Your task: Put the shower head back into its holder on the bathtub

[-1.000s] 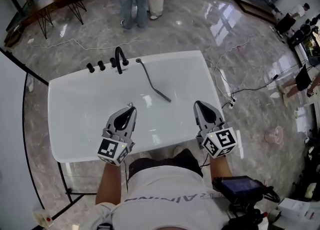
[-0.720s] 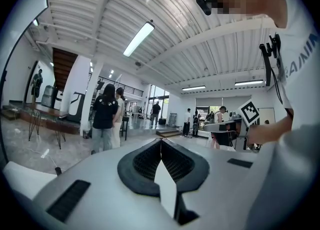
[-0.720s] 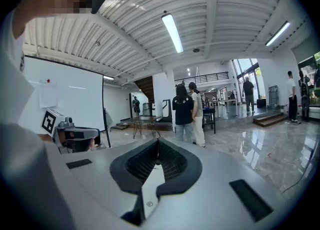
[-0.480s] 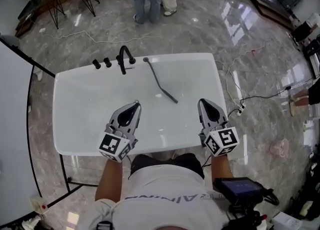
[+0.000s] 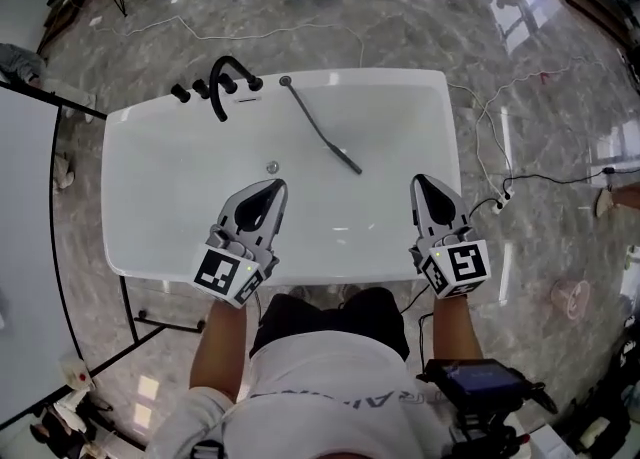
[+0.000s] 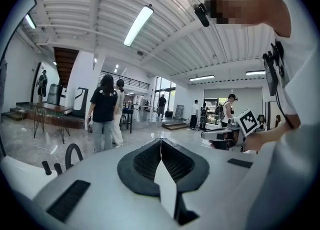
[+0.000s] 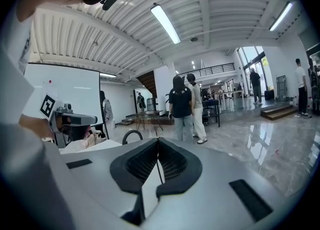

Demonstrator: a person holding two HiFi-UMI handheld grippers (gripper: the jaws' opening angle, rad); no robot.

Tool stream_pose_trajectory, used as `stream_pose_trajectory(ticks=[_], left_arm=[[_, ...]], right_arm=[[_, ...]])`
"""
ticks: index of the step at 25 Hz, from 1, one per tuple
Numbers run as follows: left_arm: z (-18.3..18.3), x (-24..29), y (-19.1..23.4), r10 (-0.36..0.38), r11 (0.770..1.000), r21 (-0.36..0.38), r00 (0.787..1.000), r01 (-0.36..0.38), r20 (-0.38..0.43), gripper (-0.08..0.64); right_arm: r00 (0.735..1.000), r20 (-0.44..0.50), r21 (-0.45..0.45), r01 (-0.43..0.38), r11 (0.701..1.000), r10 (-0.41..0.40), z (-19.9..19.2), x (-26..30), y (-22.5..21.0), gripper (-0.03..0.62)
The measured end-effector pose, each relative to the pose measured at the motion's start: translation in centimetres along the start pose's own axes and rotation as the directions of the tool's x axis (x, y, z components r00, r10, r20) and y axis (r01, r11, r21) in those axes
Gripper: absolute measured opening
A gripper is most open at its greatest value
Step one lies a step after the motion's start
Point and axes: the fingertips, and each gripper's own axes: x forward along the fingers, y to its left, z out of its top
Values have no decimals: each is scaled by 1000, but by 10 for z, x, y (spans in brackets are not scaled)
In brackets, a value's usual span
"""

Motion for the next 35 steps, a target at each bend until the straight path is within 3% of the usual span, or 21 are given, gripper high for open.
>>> stream_pose_trajectory(ticks=[4, 9, 15, 19, 22, 25, 28, 32, 35], left_arm=[[-54, 31, 14, -58, 997, 46, 995, 62, -84, 18], [-124, 81, 35, -140, 988, 47, 979, 149, -150, 18], [-189, 144, 53, -182, 978, 73, 973, 193, -139, 18], [-250, 179, 52, -212, 966, 101, 955, 236, -208, 18], [-294, 206, 49, -241, 946, 153, 934, 287, -262, 20], [-338, 231, 59, -236, 940, 162, 914, 300, -329, 20], [-398, 255, 78, -210, 921, 214, 878, 325, -431, 25], [-474, 277, 82, -237, 875, 255, 823, 412, -517, 106], [-525, 290, 78, -258, 807, 306, 769, 505, -585, 165]], right_arm=[[999, -22, 56, 41, 998, -39, -38, 24, -17, 12], [991, -89, 128, 110, 986, -99, -122, 55, -39, 11], [982, -168, 157, 116, 981, -89, -226, 99, -59, 11], [977, -201, 171, 111, 979, -76, -277, 122, -76, 12], [971, -232, 178, 106, 978, -63, -315, 136, -89, 11], [965, -258, 196, 92, 976, -40, -351, 150, -94, 11], [959, -283, 203, 74, 976, -14, -390, 169, -96, 11], [939, -341, 165, 23, 986, 36, -440, 188, -93, 11], [926, -370, 105, -35, 994, 72, -470, 204, -92, 12]])
